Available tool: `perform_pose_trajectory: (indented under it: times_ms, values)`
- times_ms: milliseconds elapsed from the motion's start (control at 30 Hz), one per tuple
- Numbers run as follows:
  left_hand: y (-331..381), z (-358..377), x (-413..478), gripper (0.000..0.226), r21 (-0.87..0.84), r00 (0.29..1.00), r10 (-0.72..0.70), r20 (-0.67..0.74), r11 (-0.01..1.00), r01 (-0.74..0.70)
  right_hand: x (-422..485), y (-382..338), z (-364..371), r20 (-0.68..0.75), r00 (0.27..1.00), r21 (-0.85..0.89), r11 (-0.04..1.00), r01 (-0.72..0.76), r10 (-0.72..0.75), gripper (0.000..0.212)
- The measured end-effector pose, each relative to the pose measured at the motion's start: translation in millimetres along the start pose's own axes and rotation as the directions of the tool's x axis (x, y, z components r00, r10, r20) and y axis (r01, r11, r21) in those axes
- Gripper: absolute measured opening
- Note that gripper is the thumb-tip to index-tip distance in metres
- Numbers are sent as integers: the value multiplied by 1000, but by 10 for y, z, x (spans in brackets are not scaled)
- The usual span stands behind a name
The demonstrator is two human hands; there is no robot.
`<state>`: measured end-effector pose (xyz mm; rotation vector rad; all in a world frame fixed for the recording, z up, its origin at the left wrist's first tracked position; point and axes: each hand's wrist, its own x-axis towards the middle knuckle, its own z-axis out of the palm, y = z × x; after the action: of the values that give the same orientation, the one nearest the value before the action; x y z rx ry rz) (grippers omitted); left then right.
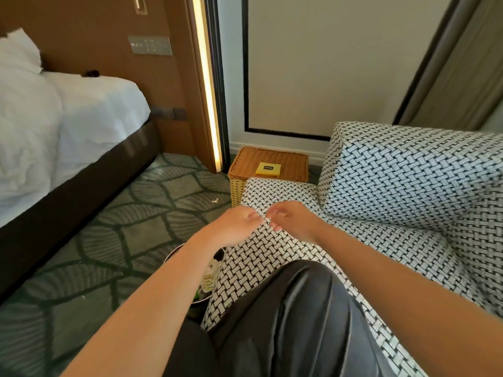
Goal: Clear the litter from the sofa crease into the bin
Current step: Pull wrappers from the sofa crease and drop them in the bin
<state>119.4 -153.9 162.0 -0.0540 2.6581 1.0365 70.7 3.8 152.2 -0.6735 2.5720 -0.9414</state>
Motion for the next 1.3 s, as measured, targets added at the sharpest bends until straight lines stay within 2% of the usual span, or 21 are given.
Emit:
perform_pose_trajectory:
  times_ms: [233,400,567,733,933,1067,1167,1233,1300]
  values:
    - [875,495,-212,29,-2,971,204,127,979,-206,-866,400,-460,-112,994,-29,1000,-11,8,26]
    - [1372,955,-361,26,-23,924,313,221,948,-316,-1519,803,-621,-189,978,25,996,-81,84,25]
    - [1647,1483,-485,28,-19,874,348,340,931,-364,-2184,1300,-605,-238,943,108,971,-211,232,24]
    - [1753,1926,-572,37,-26,853,320,412,940,-340,-2797,1693,-452,-292,873,199,917,-345,391,25]
    - [1724,2459,-691,36,-5,817,311,485,936,-353,-3394,2037,-2,-342,769,227,841,-491,541,23]
    - [1691,2828,-786,40,4,821,301,485,938,-347,-3671,2108,310,-434,668,305,796,-522,605,22]
    - [1639,3094,-855,37,-9,832,290,472,946,-325,-3894,2216,554,-616,514,204,751,-628,597,17]
    - [1588,3265,-892,31,-56,836,302,458,949,-312,-4107,2279,699,-721,401,143,688,-712,565,22]
    - [1538,3437,-908,28,-78,836,322,445,944,-322,-4351,2349,800,-766,326,129,628,-767,555,30]
